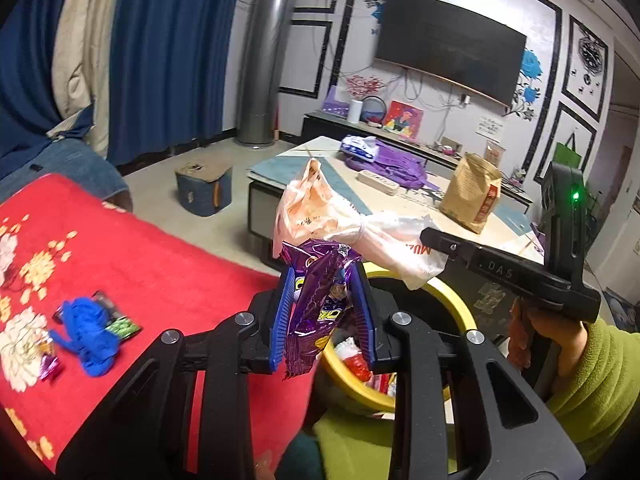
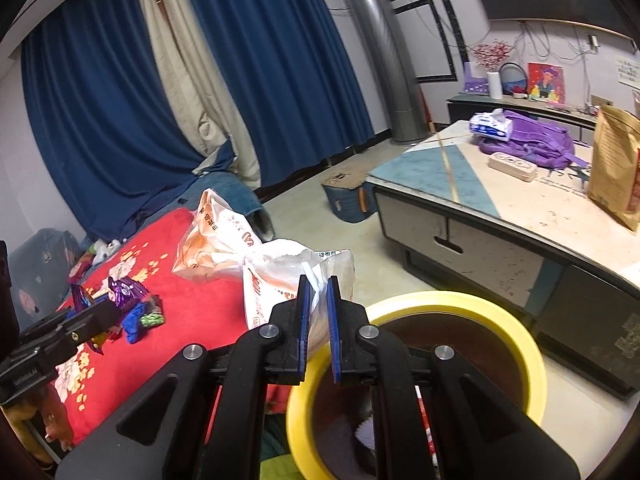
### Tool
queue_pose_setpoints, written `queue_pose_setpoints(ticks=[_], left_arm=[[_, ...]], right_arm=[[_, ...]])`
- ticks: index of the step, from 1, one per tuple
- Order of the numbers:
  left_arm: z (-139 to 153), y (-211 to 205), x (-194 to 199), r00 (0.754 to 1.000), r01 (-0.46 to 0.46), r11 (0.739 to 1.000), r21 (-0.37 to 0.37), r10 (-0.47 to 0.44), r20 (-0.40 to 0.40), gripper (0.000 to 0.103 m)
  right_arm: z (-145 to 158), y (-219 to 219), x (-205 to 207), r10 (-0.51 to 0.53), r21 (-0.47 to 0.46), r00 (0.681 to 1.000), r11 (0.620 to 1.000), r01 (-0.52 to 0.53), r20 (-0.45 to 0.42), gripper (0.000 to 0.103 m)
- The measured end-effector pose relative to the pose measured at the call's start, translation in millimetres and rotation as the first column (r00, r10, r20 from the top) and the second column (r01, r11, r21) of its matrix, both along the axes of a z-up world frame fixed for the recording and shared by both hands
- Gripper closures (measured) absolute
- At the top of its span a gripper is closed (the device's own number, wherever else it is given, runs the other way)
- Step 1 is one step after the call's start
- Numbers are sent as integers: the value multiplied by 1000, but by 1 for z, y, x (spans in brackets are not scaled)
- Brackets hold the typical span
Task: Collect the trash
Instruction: 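Carry the purple wrapper and white bag over the yellow bin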
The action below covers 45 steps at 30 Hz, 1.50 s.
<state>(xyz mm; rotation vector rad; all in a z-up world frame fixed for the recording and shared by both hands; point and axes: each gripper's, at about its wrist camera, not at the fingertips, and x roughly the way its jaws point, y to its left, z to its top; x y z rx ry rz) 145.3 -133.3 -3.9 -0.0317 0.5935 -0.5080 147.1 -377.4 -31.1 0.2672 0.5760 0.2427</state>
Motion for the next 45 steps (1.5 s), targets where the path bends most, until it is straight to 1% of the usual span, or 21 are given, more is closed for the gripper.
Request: queue_pose_setpoints(ticks=[10, 19, 25, 33, 36, 41, 45], left_arm=[[-4, -38, 5, 997, 75, 997, 11, -75, 4, 81], [-12, -56, 12, 995, 103, 995, 6, -103, 0, 81], [-25, -63, 17, 992, 121, 993, -7, -121, -17, 81], [-44, -77, 25, 987, 152, 988, -2, -152, -48, 80], [-53, -79, 29, 985, 160, 987, -14, -161, -69, 80], [-66, -86, 30, 980, 176, 984, -1, -176, -89, 80], [-73, -90, 32, 977, 183, 983, 3, -181, -110, 80]], right_arm=[[-11, -30, -13, -83, -35, 997, 996, 83, -5, 94], [-20, -51, -15, -142, -54, 990, 988, 142, -9, 94], [-28, -69, -18, -188, -53, 982, 981, 186, -32, 94], [-51, -72, -16, -218, -82, 969, 974, 209, -115, 94], [-58, -70, -12, -210, -80, 968, 976, 200, -140, 94], [-71, -64, -5, -200, -109, 963, 977, 183, -180, 94], [-83, -61, -2, -189, -112, 957, 979, 168, -220, 94]])
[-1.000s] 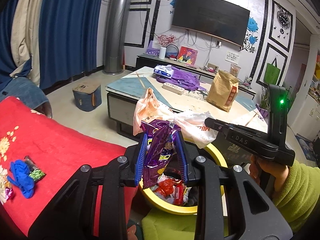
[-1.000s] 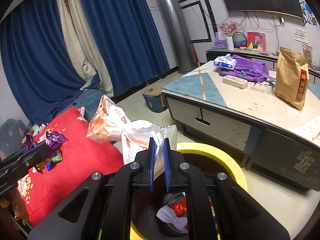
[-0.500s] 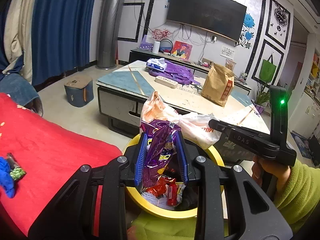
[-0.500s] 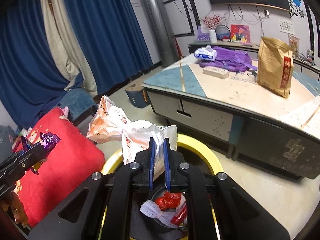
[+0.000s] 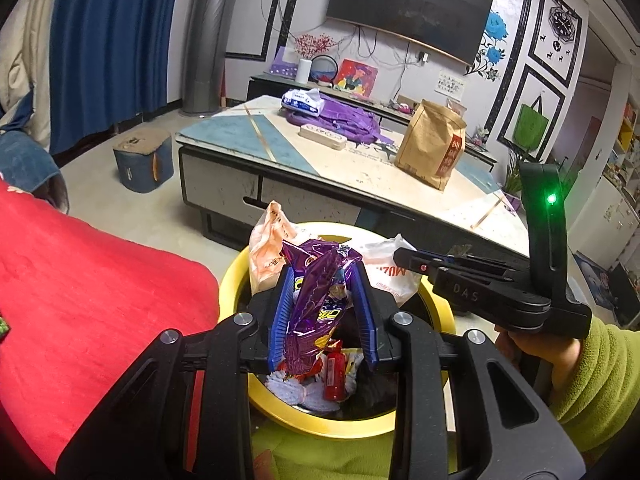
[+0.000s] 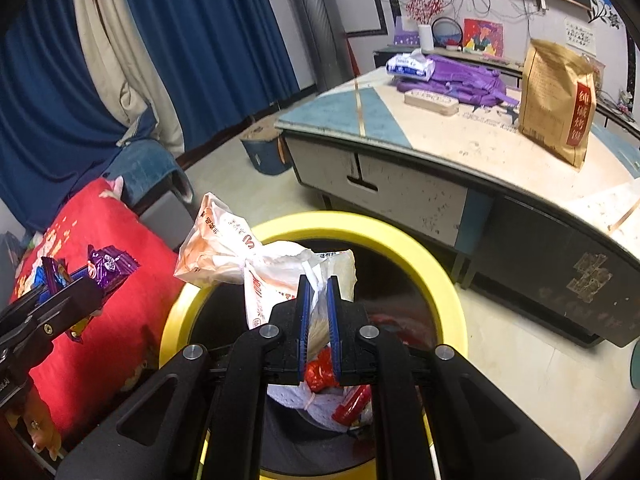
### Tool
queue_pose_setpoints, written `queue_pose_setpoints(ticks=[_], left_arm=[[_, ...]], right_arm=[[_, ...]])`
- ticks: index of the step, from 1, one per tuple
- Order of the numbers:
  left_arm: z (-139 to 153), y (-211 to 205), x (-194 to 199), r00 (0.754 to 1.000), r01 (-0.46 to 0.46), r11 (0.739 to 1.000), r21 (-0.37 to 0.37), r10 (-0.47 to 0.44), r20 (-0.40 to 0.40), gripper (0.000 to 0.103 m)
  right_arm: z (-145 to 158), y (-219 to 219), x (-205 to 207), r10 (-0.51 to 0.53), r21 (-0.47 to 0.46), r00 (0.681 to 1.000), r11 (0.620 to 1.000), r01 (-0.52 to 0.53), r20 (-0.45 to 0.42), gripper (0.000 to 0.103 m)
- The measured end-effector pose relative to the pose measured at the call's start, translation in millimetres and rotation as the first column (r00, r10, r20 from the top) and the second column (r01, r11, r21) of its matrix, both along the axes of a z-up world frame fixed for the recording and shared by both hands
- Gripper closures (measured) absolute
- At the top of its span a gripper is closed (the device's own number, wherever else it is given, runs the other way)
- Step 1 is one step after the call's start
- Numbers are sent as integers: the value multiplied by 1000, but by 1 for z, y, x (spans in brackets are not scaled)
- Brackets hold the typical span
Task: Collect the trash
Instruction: 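Carry the purple wrapper and white bag over the yellow bin, then open both tools to drop the wrapper and bag into the bin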
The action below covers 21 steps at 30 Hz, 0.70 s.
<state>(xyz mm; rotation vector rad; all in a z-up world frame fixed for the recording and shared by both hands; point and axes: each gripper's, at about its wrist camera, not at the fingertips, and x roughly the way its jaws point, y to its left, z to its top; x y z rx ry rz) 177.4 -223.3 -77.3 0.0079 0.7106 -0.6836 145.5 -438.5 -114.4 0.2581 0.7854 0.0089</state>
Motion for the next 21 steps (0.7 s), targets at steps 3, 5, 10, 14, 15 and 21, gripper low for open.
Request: queue_pose_setpoints(ticks=[3, 5, 10, 14, 15, 21], left_arm=[[-6, -1, 2, 1000, 2, 1000, -2, -2, -24, 80], [-10, -2, 4, 999, 4, 1000, -4, -4, -44, 80], [-18, -6, 7, 997, 16, 1000, -4, -16, -79, 80], [-22, -9, 8, 995, 15, 1000, 6, -14, -97, 80], [-22, -9, 9, 995, 15, 1000, 8, -14, -102, 79], [-22, -6, 8, 994, 7, 1000, 7, -6, -112, 51]], right_arm=[[-6, -1, 2, -2, 5, 1000, 1000, 2, -21, 94], [-9, -3, 3, -5, 8, 999, 1000, 6, -34, 94], [-11, -7, 2, -21, 22, 999, 1000, 22, -46, 89], [-9, -9, 2, -33, 33, 999, 999, 34, -40, 88], [-8, -9, 1, -35, 31, 999, 999, 37, -37, 88], [1, -14, -5, -60, 33, 998, 998, 60, -1, 75]])
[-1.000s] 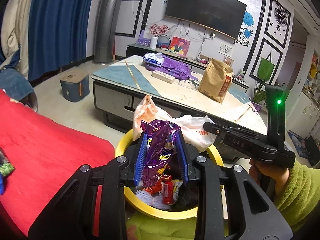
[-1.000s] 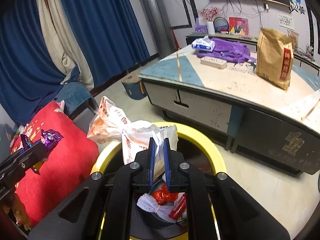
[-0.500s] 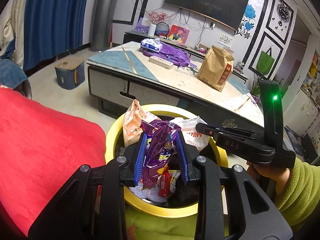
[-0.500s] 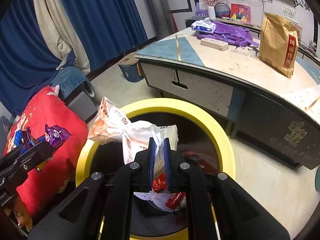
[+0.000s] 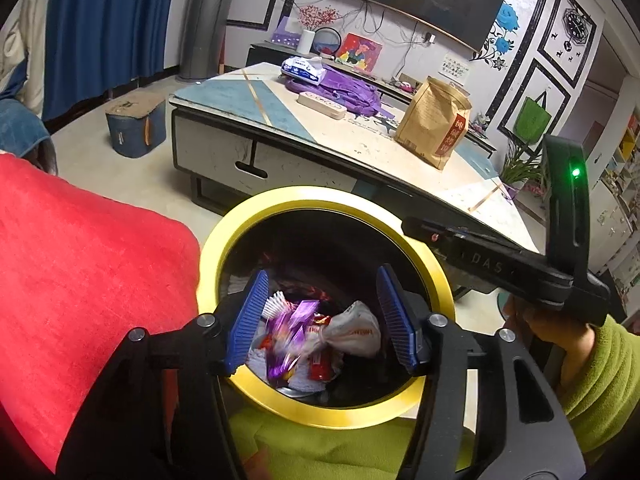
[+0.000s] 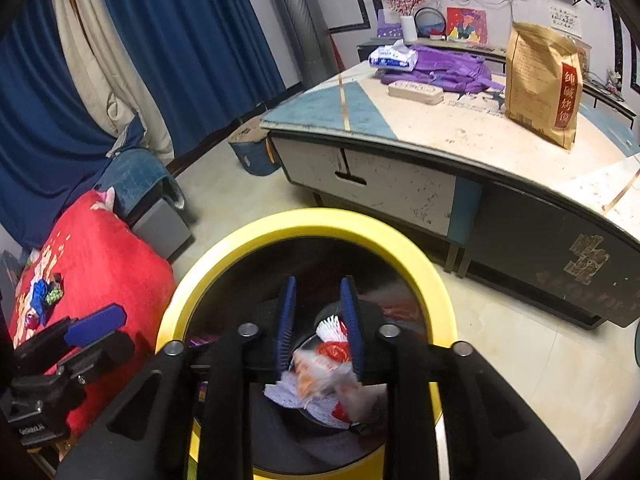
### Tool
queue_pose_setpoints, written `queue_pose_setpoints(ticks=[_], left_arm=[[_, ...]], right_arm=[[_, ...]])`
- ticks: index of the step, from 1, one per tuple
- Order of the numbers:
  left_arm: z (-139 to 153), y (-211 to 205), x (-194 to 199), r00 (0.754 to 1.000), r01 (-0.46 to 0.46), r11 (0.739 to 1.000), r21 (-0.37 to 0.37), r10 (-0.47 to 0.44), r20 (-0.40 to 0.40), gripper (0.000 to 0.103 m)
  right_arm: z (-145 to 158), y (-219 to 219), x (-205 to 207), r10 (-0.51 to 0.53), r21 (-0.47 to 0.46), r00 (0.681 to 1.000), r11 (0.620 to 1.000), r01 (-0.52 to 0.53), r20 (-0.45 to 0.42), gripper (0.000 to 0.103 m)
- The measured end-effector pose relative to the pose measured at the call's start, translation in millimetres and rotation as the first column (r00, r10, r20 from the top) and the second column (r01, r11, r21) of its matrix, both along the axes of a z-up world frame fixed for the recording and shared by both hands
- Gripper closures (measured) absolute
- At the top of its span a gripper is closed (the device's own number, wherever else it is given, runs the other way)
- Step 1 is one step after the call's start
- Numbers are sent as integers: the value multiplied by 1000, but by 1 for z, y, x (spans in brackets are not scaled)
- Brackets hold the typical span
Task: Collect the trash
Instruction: 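Open both tools to drop the wrapper and bag into the bin, then withdraw both tools from the bin back toward the bedspread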
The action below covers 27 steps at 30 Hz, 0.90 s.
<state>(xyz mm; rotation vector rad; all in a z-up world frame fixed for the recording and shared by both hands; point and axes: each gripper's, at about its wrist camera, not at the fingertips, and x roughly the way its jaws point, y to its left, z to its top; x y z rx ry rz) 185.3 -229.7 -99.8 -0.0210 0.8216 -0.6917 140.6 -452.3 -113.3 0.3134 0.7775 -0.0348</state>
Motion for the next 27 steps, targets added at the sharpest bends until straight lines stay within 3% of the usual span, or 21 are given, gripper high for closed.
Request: queue_pose_setpoints(ticks=[2, 8, 14, 27], left_arm=[[3, 3, -1, 1000, -11, 1000, -2, 11, 5, 33], [16, 20, -7, 997, -73, 997, -24, 74, 25, 11], [28, 39, -12, 984, -163, 987, -1, 163, 67, 11], [49, 88, -30, 950, -275, 961, -17, 274, 149, 11]], right_arm=[[4, 0, -1, -5, -3, 1000, 1000, 5, 15, 67], [15, 4, -4, 4, -31, 999, 1000, -3, 54, 45], [34, 19, -15, 37, -92, 991, 995, -25, 131, 31], [65, 62, -29, 158, -157, 962, 980, -125, 221, 24]])
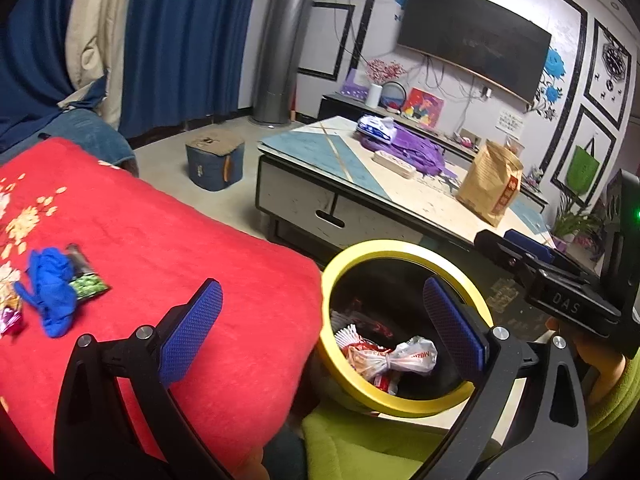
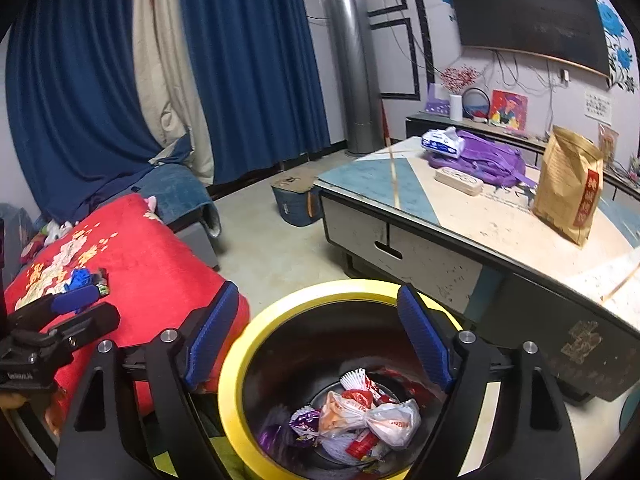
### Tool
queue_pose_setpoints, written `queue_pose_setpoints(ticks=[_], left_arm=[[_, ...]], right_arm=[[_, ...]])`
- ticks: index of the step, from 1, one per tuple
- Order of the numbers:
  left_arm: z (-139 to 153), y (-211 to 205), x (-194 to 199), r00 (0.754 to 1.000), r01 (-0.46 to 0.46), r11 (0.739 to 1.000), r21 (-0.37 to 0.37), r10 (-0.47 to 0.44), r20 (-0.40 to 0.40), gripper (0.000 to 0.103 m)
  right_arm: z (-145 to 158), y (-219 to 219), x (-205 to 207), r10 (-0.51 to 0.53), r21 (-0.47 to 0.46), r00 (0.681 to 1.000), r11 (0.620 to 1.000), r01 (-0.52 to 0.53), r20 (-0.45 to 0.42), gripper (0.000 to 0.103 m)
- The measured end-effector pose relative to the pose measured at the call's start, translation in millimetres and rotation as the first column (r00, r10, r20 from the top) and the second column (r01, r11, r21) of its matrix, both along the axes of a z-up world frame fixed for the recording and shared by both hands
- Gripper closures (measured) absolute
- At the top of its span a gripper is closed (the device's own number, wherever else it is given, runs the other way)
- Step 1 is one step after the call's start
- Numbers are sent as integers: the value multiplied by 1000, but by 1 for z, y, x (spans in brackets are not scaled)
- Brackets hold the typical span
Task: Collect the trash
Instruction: 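Withdraw both tools from the bin back toward the bedspread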
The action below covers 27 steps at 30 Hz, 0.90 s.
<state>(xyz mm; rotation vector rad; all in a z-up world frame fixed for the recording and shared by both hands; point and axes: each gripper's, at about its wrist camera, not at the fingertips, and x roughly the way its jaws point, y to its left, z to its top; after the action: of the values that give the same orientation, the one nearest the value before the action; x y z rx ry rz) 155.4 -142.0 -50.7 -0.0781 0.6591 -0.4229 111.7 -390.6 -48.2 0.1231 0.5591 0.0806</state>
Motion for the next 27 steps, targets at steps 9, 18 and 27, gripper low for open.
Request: queue_pose_setpoints(ticks=[9, 18, 27], left_arm=[[10, 29, -11, 996, -75, 997, 30, 73, 50, 11], [23, 73, -18, 974, -207, 976, 71, 198, 110, 11], [33, 130, -16, 936, -341, 939, 37, 335, 109, 11]], right_arm=[[4, 38, -4, 97, -38, 995, 995, -97, 9, 22], [7, 86, -5, 226, -55, 974, 973, -226, 1, 22], [15, 147, 2, 385, -40, 923, 922, -385, -17, 22]])
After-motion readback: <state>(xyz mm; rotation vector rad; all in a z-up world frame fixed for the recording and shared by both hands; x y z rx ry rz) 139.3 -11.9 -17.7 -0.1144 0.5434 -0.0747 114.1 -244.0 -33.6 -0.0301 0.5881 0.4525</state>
